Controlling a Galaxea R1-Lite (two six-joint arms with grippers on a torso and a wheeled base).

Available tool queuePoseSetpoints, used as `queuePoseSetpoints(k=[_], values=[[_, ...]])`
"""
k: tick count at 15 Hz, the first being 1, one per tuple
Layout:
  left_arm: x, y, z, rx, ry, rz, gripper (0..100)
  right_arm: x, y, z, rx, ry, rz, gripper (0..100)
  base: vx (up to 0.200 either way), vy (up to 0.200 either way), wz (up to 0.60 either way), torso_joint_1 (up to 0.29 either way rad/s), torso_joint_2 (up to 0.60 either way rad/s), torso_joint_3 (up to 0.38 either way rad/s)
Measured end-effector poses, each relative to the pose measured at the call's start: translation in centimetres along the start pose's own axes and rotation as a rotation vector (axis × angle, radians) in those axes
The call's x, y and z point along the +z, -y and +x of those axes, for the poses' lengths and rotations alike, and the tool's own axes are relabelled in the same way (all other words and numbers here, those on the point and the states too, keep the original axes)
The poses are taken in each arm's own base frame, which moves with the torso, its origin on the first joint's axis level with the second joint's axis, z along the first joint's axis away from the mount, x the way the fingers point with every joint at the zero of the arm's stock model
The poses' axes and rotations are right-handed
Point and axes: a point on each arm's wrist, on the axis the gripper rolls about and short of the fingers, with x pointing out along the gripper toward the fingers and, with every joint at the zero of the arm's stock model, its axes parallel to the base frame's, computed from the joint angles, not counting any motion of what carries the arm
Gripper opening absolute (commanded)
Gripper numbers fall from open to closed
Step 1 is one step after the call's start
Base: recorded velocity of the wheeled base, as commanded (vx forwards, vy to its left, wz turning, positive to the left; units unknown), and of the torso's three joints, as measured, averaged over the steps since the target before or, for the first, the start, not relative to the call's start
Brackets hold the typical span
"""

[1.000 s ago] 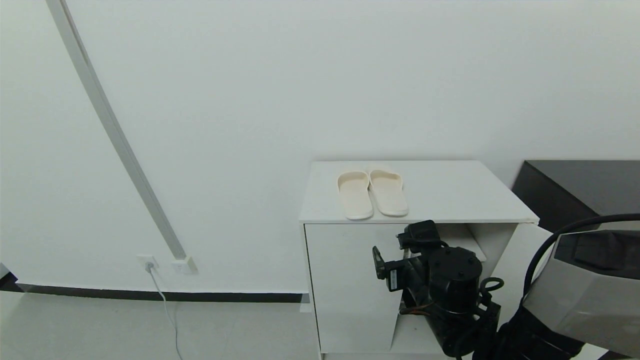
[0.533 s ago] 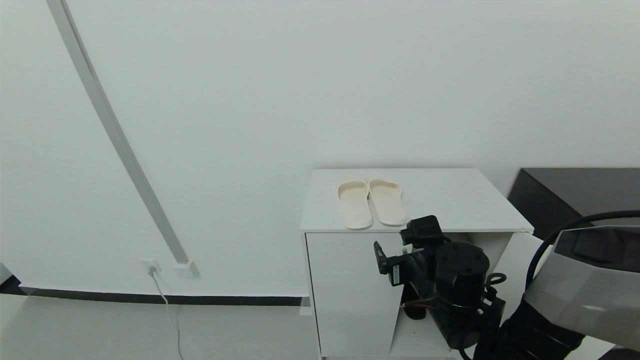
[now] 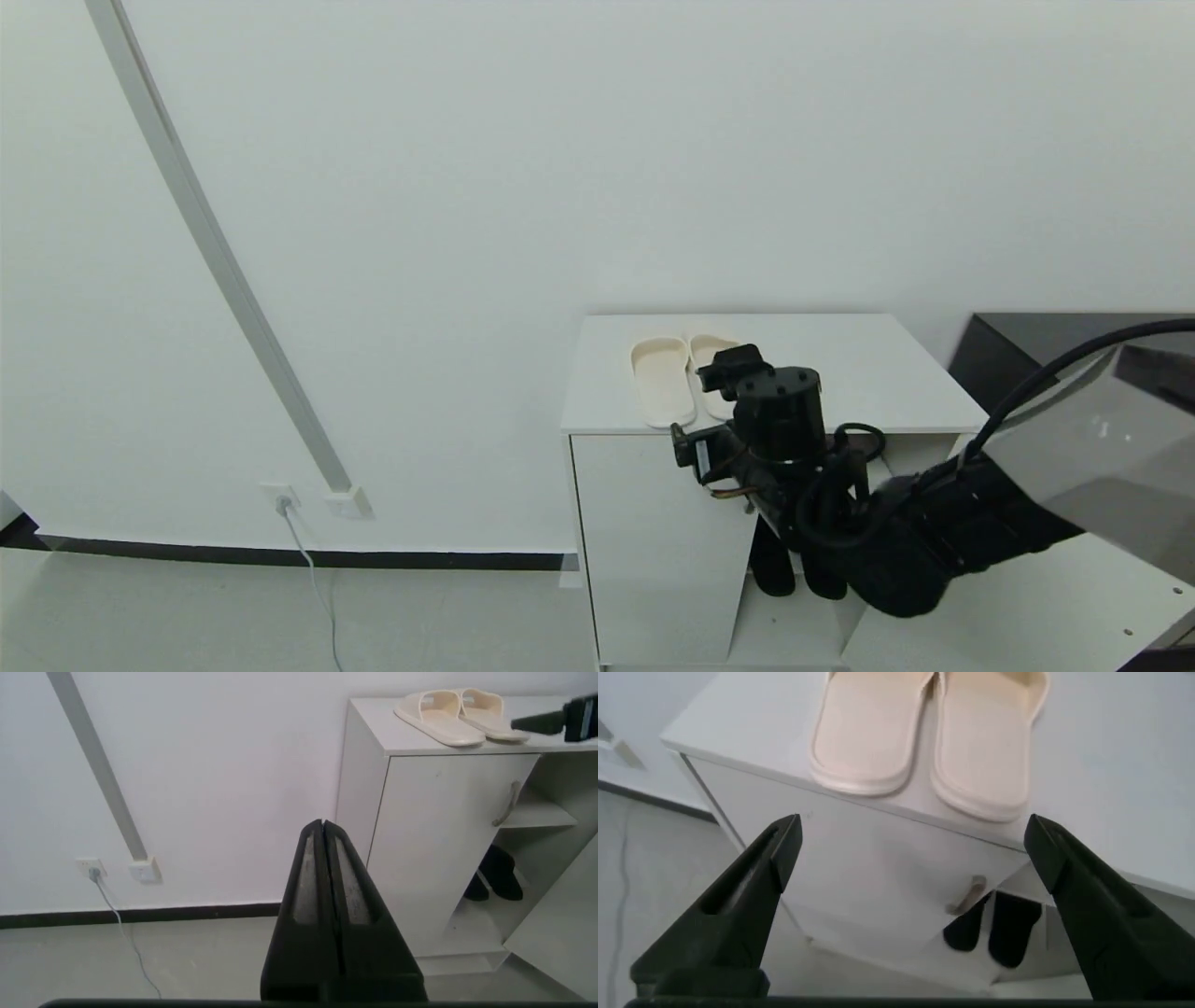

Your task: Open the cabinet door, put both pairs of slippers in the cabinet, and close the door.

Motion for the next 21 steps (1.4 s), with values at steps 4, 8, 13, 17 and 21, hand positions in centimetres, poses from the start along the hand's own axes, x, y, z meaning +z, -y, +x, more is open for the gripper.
queuePoseSetpoints(k=[4, 8, 13, 17, 21], values=[[0.0, 0.0, 0.0, -0.001, 0.0, 0.001, 0, 4.9, -0.8, -0.7, -0.004, -0.031, 0.145, 100, 0.1, 0.0, 0.0, 0.002, 0.0, 0.002], [0.0, 0.0, 0.0, -0.002, 0.0, 0.001, 0, 4.9, -1.0, -1.0, -0.012, -0.009, 0.166, 100, 0.2, 0.0, 0.0, -0.001, 0.0, 0.001], [0.0, 0.0, 0.0, -0.002, 0.0, 0.001, 0, 1.2, -1.3, -0.6, -0.009, -0.012, 0.161, 100, 0.16, 0.0, 0.0, 0.007, 0.0, 0.005], [0.0, 0.0, 0.0, -0.002, 0.0, 0.0, 0, -1.6, -1.3, 0.7, -0.022, -0.043, 0.145, 100, 0.0, 0.0, 0.0, 0.0, 0.0, 0.0], [0.0, 0.0, 0.0, -0.001, 0.001, -0.002, 0, -2.1, -1.2, 3.5, -0.041, -0.023, 0.164, 100, 0.0, 0.0, 0.0, 0.0, 0.0, 0.0]])
